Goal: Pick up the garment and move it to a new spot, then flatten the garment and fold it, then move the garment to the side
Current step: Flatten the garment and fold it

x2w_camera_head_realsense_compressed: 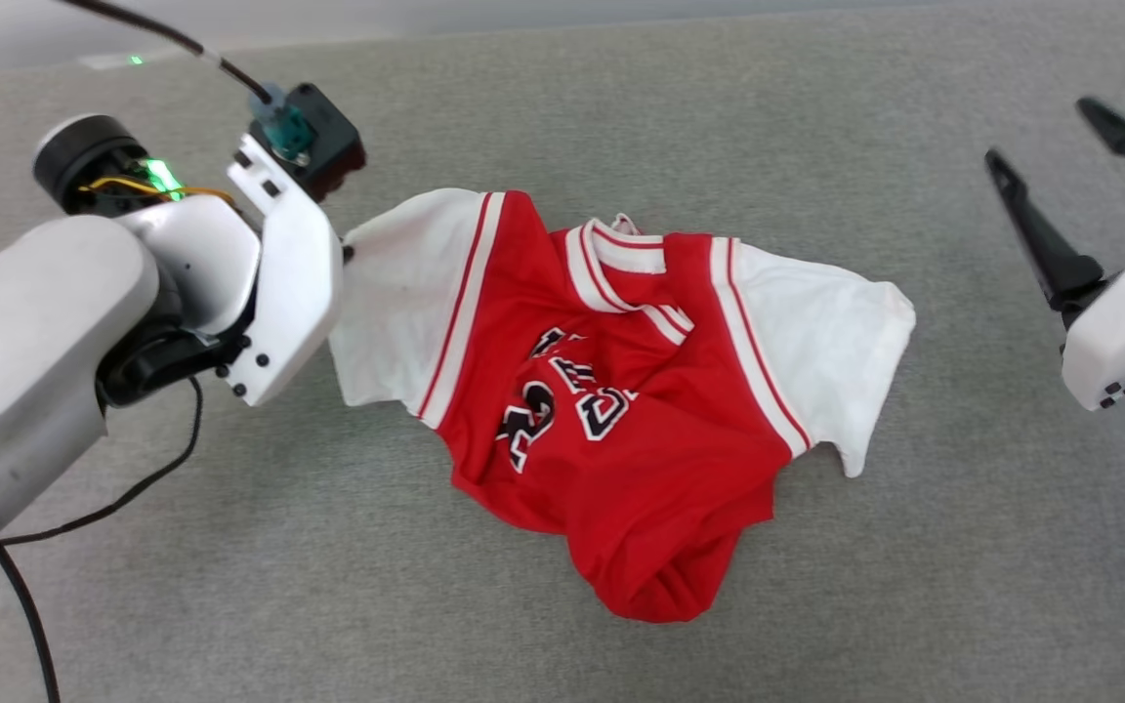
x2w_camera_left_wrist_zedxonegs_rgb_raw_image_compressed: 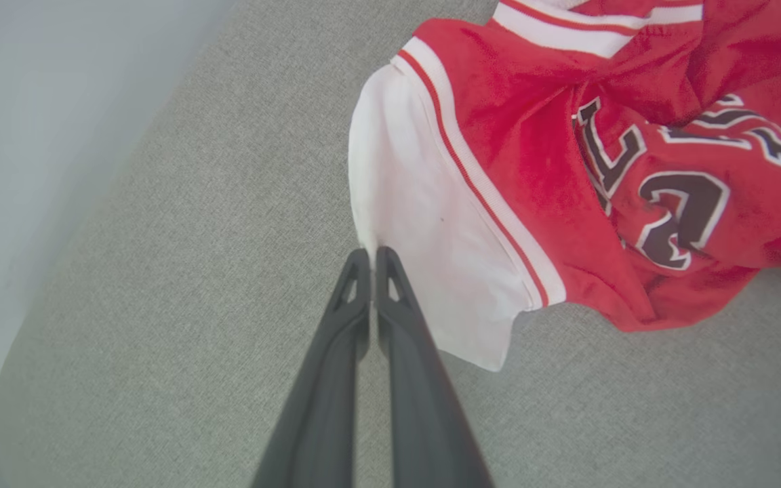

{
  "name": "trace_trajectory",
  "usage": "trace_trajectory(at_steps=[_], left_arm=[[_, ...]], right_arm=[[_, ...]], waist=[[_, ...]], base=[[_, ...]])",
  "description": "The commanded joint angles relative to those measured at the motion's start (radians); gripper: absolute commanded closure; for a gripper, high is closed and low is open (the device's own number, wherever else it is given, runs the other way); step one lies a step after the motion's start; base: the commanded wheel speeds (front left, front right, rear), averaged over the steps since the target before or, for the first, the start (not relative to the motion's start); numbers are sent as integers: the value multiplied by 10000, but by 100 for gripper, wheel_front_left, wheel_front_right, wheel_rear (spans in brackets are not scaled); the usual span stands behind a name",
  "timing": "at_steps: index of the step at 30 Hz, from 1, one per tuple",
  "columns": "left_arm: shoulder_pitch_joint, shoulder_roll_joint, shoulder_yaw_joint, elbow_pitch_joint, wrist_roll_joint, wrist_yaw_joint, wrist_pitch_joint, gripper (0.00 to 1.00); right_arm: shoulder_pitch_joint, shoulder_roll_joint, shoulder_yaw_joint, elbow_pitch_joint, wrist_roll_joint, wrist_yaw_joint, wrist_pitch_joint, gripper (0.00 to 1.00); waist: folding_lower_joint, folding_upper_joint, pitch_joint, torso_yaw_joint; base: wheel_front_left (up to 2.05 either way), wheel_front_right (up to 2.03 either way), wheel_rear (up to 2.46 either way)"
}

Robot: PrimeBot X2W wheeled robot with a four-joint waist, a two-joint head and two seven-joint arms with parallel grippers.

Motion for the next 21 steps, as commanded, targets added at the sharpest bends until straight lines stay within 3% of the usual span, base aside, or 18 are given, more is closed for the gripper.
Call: trace_trajectory(at_steps=[1,7,11,15,21], left_arm=[[129,-24,-1,-61,40,0,-73,100],[-45,-220,7,-363,231,1,-352,100],[-237,-315,22,-467,348,1,-474,100],[-472,-501,23,-428,435,0,-620,100],[-853,-741,20,-363,521,1,-835,100]], right_arm=[[-232,-259,364,65,331,-3,412,0],[-2032,-2176,3185,291,3189,-5,4412,0],[-3144,-2819,4611,184,4486,-3,6330,0],[-3973,-2945,5576,535,5372,-3,7642,0],[-4648,-2497,6247,1425,5985,-5,8156,0]], waist=[[0,0,-55,139],[0,0,175,487],[0,0,439,696],[0,0,772,915],[0,0,1335,1175]], base=[[0,0,0],[0,0,0],[0,0,0],[0,0,0],[0,0,0]])
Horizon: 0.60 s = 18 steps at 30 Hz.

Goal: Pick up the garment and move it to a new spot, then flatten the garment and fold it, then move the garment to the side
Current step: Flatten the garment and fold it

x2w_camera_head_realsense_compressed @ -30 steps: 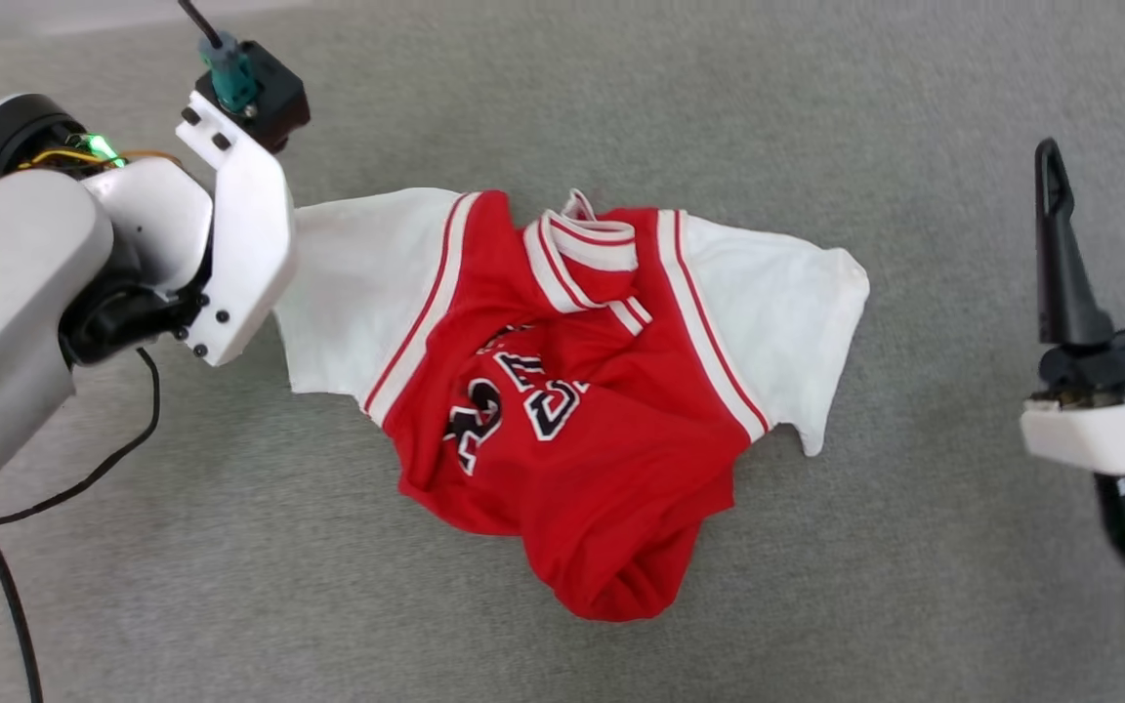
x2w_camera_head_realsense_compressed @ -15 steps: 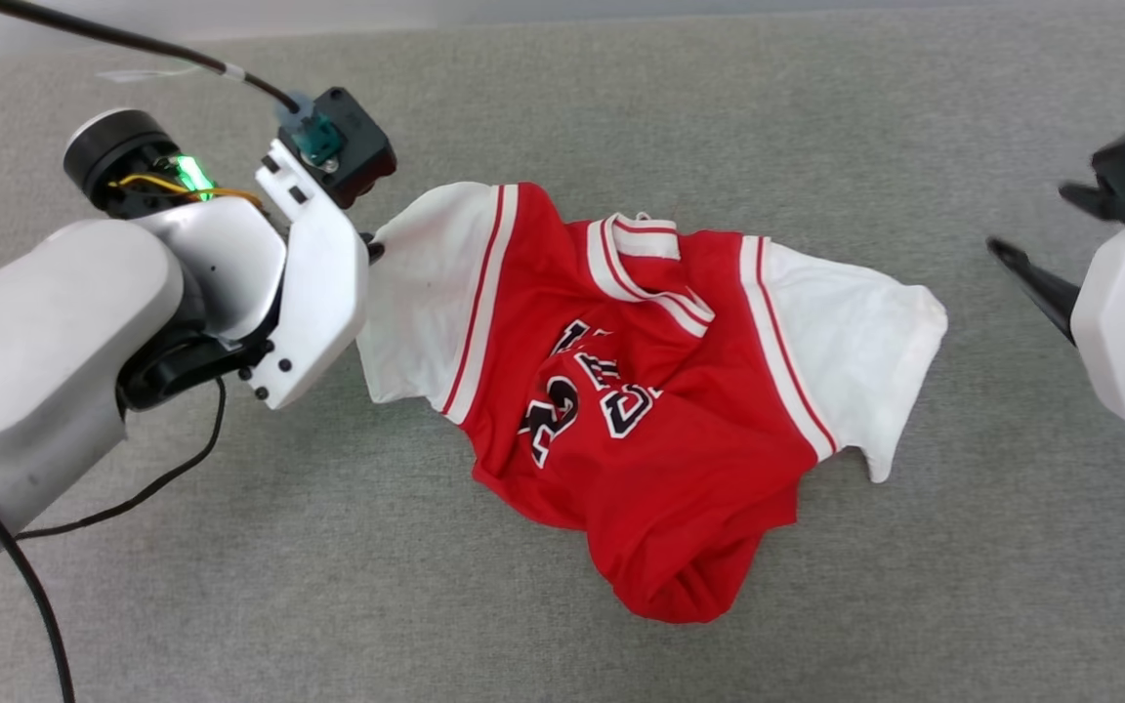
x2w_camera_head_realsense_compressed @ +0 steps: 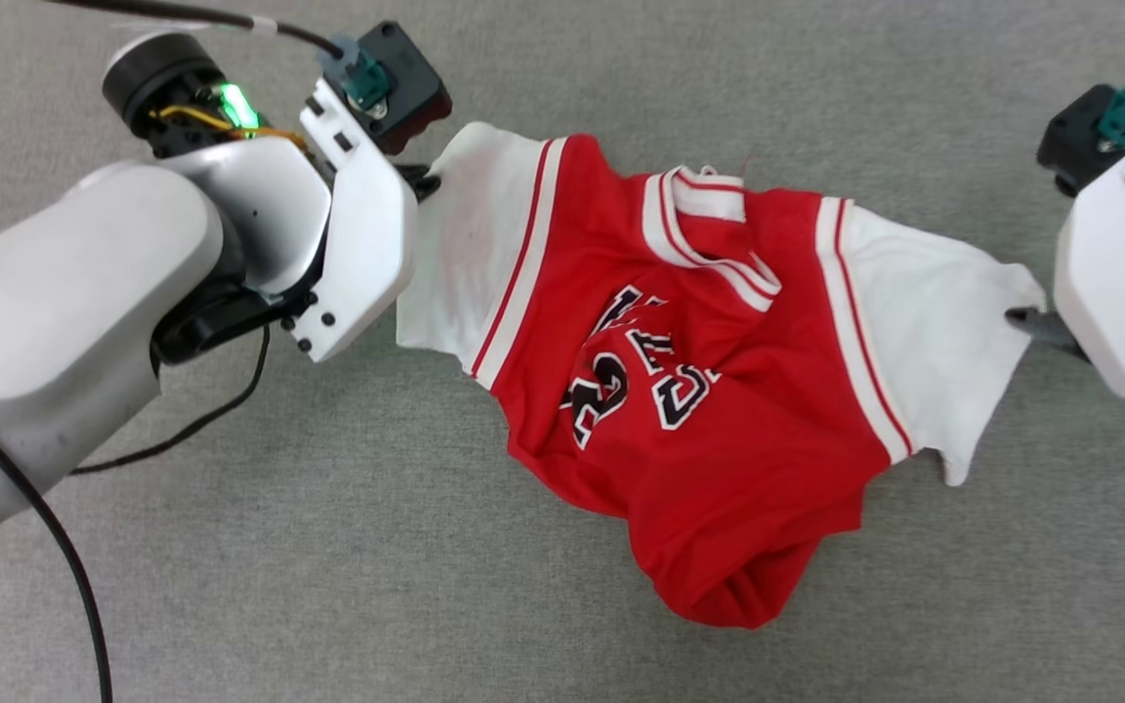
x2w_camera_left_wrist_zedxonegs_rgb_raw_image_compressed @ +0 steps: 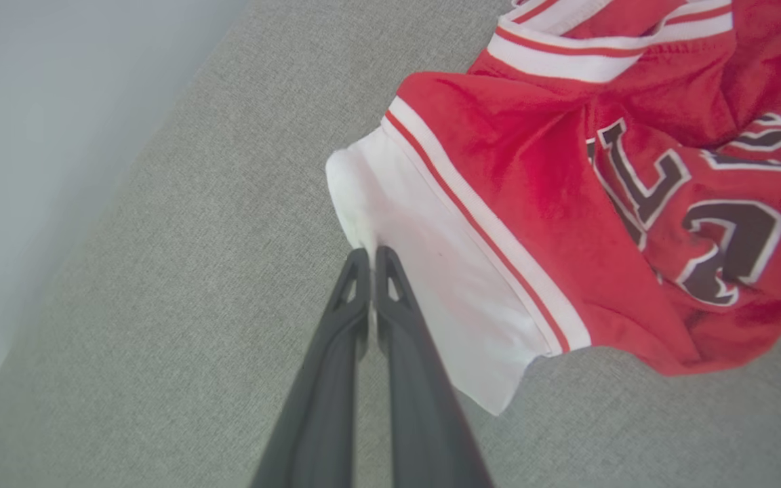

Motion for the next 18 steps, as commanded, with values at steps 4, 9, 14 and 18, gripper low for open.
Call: trace_trajectory(at_steps=[4,9,14,18], left_arm=[[-292,-150,11,105,83,3,-211,100],[-352,-322,-2,275,30,3,-367,100],[-207,-194,-10,517,16,2,-516,100],[-145,-88,-10,684,-5,3,-845,100]], right_arm=[[50,199,502,530,260,-3,-41,0],[564,381,1199,925,368,-9,-625,0],[57,437,1220,963,284,-8,-1659,100],[-570,255,1197,954,-33,-6,-2662,100]], waist=[[0,0,493,260],[0,0,685,333],[0,0,443,156],[0,0,-75,-10]], base=[[0,0,0],[0,0,0],[0,0,0],[0,0,0]])
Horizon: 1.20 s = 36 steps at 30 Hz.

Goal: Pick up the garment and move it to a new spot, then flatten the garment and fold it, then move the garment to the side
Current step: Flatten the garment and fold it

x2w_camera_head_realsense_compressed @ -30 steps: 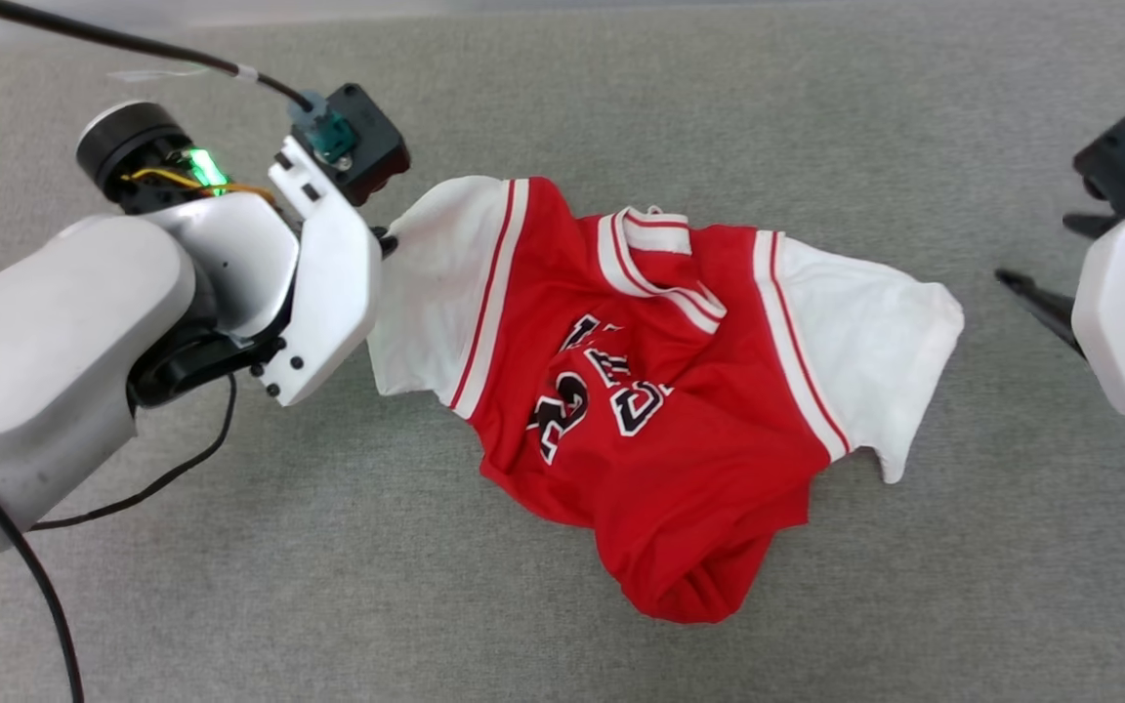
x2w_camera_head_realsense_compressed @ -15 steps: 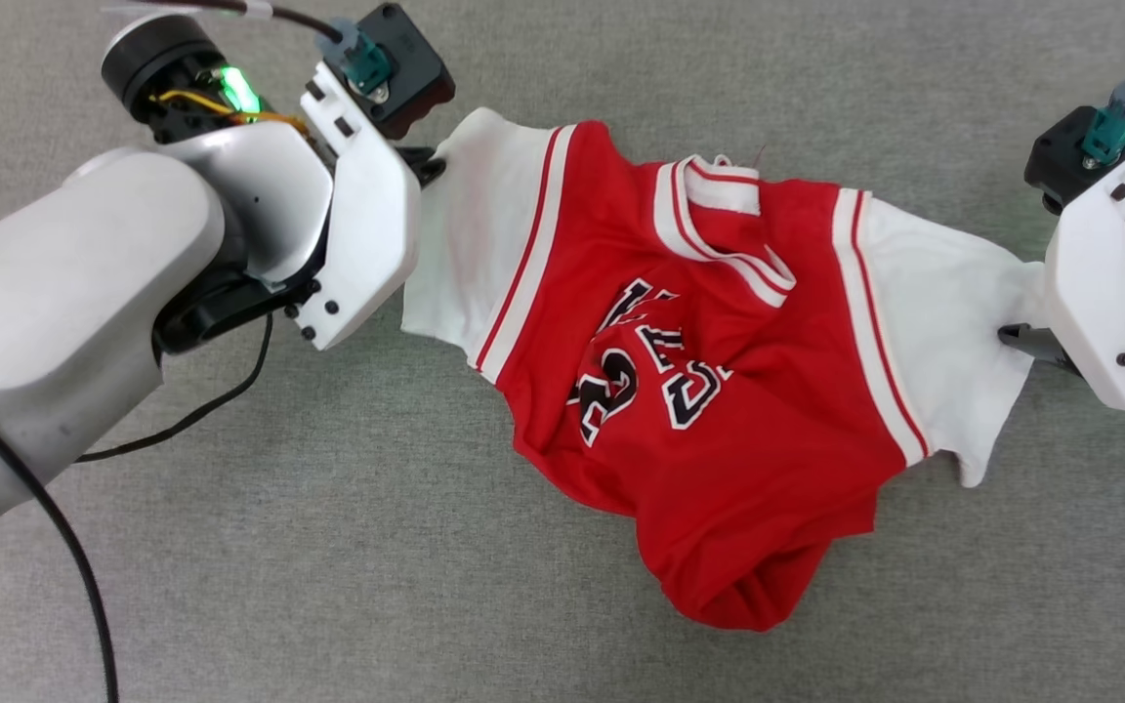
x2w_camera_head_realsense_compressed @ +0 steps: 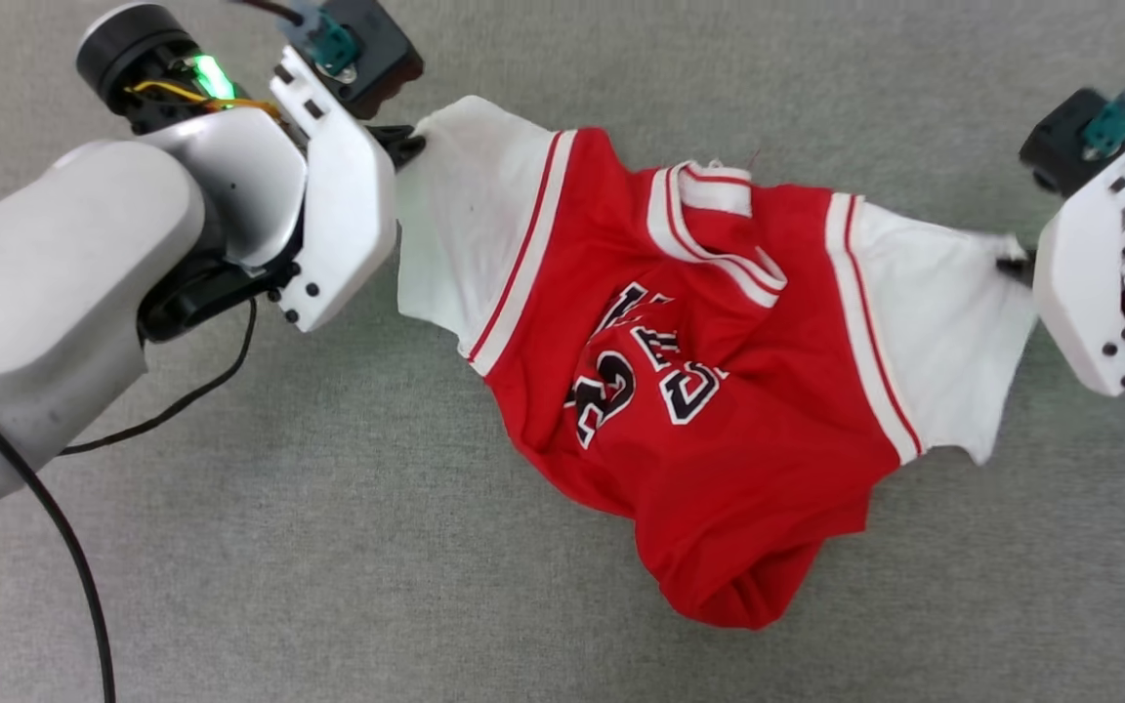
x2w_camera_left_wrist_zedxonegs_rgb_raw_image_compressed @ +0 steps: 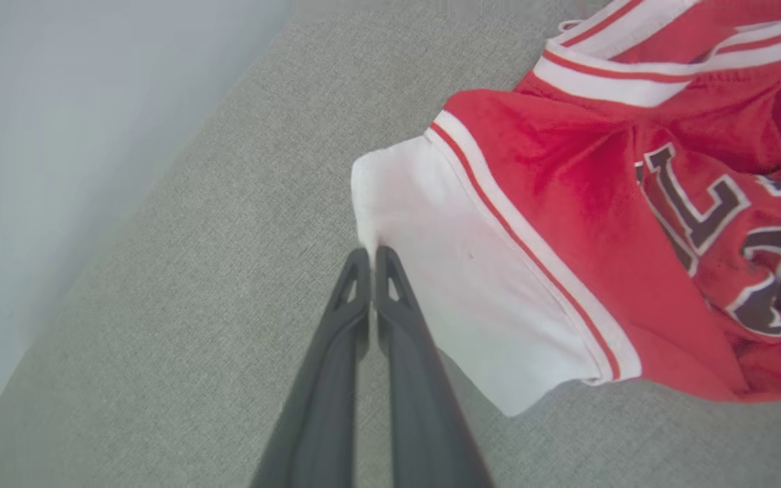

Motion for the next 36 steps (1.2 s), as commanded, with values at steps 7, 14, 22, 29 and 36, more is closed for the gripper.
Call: trace_trajectory(at_steps=[7,14,22,29,36], left_arm=[[-75,414,93,-23,-17,3,-861,100],[-521,739,591,-36,26,47,-1772,100],[-1129,605,1195,203,261,345,-2682,100],[-2073,156,1571,644,519,537,-2855,100],[-3347,-258,1911,1438,942,582,-3015,100]], right_arm=[[-612,-390,-173,-286,78,-10,-1695,100],[-1046,-822,-1024,-284,-84,-10,-3314,100],[-1445,-606,-2191,310,-659,-9,-4274,100],[-2376,-192,-2621,511,-1355,-9,-4001,100],[-4061,240,-2724,987,-2268,-10,-3731,100]], waist=[[-1,0,-1288,-284],[-1,0,-2041,-376],[-1,0,-2706,-465],[-1,0,-2362,-545],[-1,0,-1293,-544]], base=[[0,0,0],[0,0,0],[0,0,0],[0,0,0],[0,0,0]])
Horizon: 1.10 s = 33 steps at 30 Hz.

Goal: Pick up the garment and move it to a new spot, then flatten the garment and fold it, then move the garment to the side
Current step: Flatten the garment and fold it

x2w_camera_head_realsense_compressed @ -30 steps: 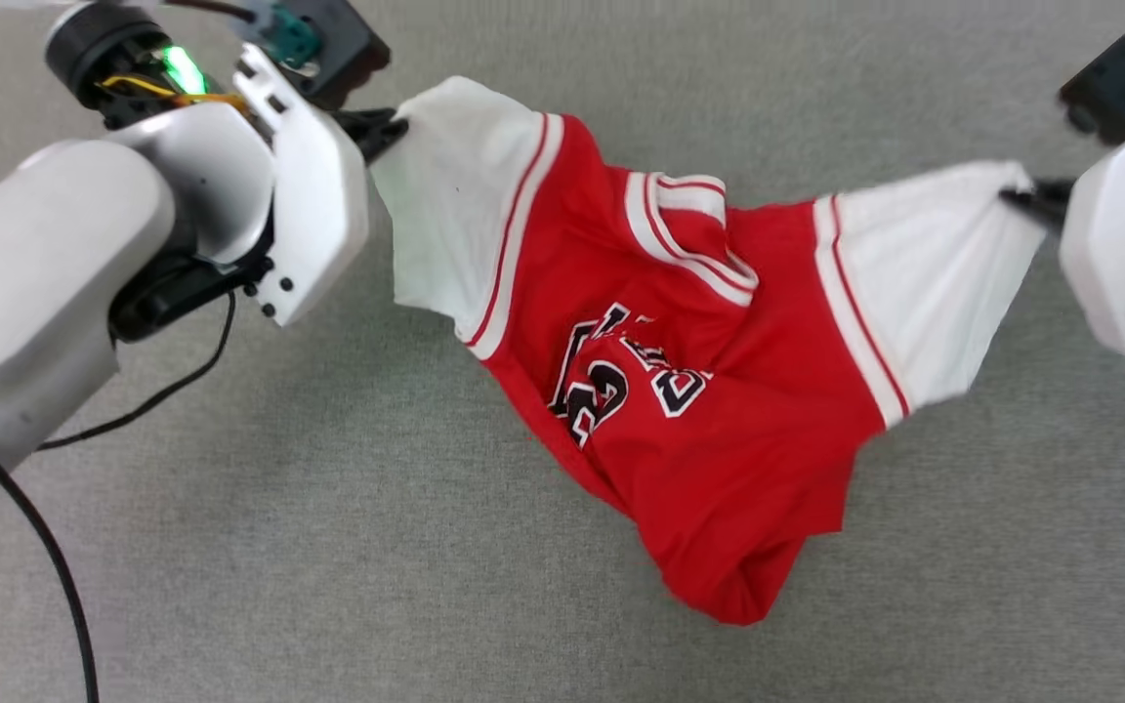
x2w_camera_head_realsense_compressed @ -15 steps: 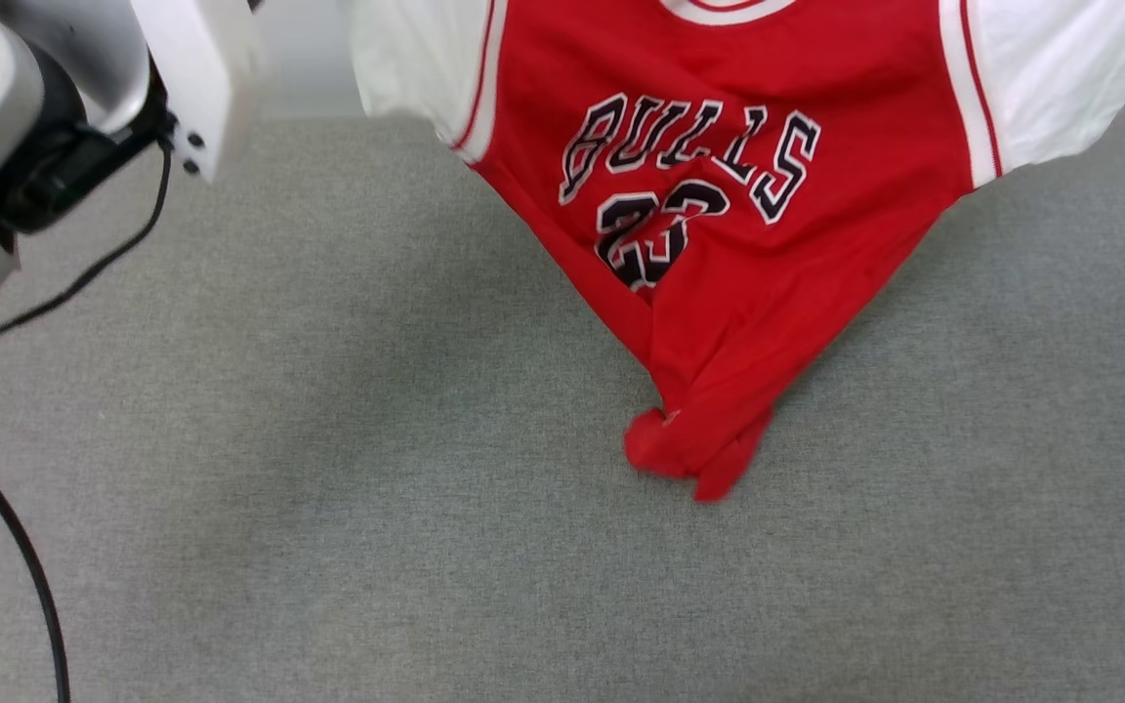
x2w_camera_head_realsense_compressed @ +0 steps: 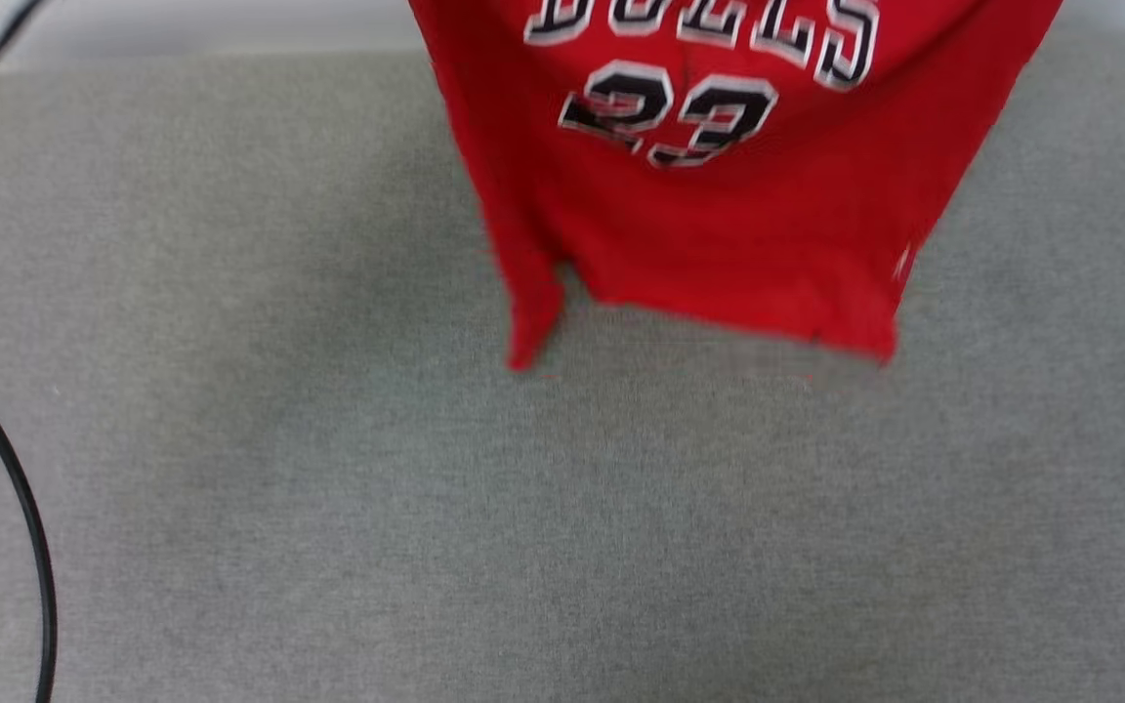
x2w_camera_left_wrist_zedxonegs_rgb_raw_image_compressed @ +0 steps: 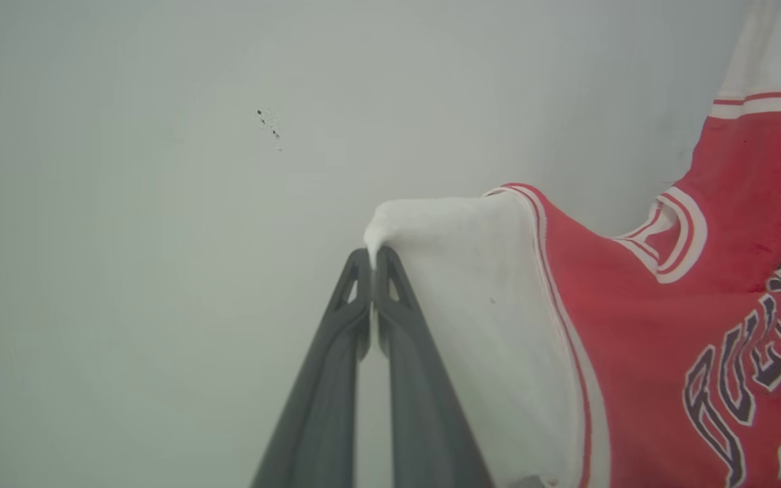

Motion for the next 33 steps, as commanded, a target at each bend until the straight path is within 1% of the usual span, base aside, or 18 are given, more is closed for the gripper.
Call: trace_trajectory(at_steps=[1,7,10,16,19,21,24,28,33], left_arm=[[-227,-62,65,124,66,38,-54,100],[-1618,-349,413,1053,551,11,-474,100],[-2316,-520,696,1432,484,-42,-620,100],[-3529,-805,1100,2144,605,-109,-1073,100],[-3892,-896,1220,2528,521,-195,-1212,100],[-3877,-912,1253,2709,445,-240,-1314,100],[-3484,-895,1139,2936,379,-316,-1482,100],[-2895,-899,1047,3202,156,-390,-1853,100],[-1717,-986,804,3547,-187,-482,-2342,100]], right_arm=[[-308,93,-57,84,-140,-10,-27,100],[-2335,725,-278,1046,-1134,-10,-432,100],[-3317,1065,-339,1618,-1529,-10,-625,100],[-4966,1659,-306,2617,-2168,-10,-1212,100],[-5525,1971,-292,3171,-2259,-10,-1497,100],[-5716,2191,-251,3533,-2229,-10,-1703,100],[-5552,2458,-25,3948,-2088,-10,-2010,100],[-4884,2684,359,4394,-1877,-10,-2402,100],[-3733,3033,809,4725,-1344,-10,-2918,100]], waist=[[0,-1,566,6],[0,-1,1750,16],[0,-1,2229,45],[0,-1,2903,189],[0,-1,3161,227],[0,-1,3290,238],[0,-1,3400,244],[0,-1,3388,226],[0,-1,3032,209]], base=[[0,0,0],[0,0,0],[0,0,0],[0,0,0],[0,0,0],[0,0,0],[0,0,0],[0,0,0],[0,0,0]])
